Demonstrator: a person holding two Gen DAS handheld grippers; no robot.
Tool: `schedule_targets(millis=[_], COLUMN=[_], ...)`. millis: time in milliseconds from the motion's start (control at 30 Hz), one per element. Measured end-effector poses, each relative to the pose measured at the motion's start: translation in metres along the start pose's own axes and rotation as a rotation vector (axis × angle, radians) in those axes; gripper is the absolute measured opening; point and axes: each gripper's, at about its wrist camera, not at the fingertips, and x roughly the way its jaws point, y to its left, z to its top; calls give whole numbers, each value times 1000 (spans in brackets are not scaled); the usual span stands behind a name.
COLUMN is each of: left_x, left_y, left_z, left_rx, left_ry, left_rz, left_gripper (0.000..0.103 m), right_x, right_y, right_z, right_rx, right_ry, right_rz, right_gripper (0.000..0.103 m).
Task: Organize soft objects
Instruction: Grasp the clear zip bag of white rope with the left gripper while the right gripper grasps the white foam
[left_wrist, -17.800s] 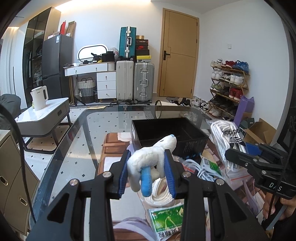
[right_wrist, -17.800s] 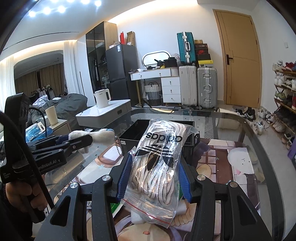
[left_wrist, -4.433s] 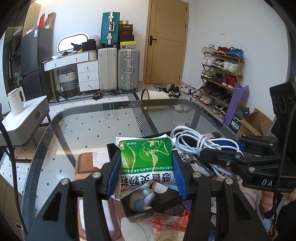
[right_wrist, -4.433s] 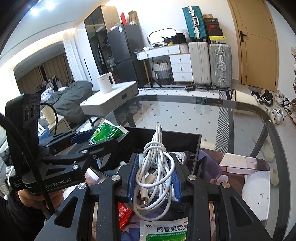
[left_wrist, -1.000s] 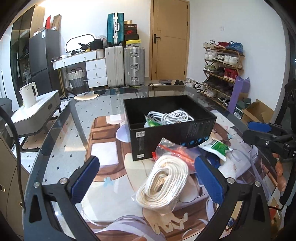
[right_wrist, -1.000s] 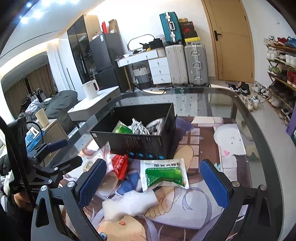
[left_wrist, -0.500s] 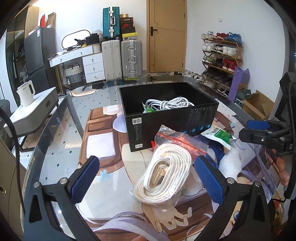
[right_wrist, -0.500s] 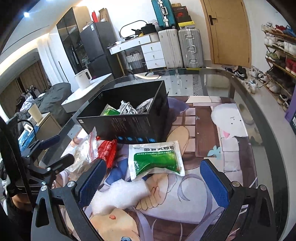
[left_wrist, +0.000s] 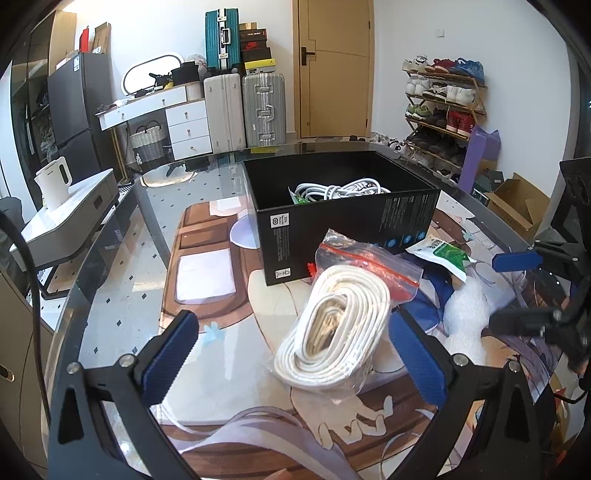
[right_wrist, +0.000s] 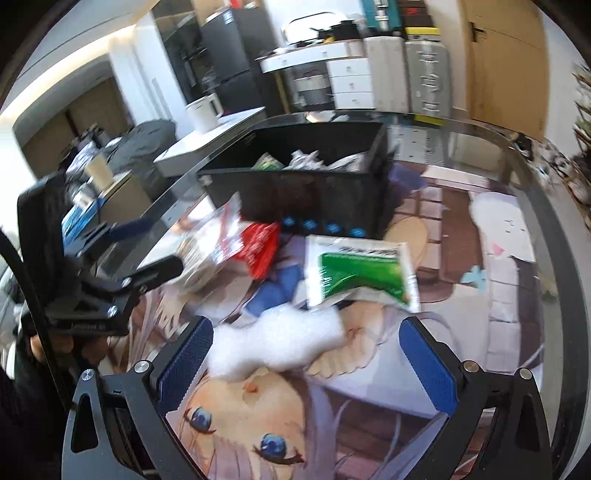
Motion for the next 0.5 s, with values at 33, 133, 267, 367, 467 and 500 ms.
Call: schedule_targets(millis=[33,133,267,367,467,500], left_x=[0,-2,-2,0,2,3], left_y=[0,-1,0,-1,-2,-3], left_z=[0,-1,-2,-2,-2,-2], left_rx=[1,6,5,8,13,17], left_ry=[0,0,5,14,23,28], left_rz=[0,3,6,4,-1,-2], left_gripper=[103,103,103,103,103,103], right_x=[2,7,18,29,32,32], right_y=[3,12,19,19,23,24], right_z=[-1,-4,-8,-11,-12,-13], right_rx=[-13,-51,-78,-76,-97,-100], right_ry=[6,25,53,84,76,72], right_rz=[7,31,25,12,1,-1], right_gripper=[102,102,102,102,102,102])
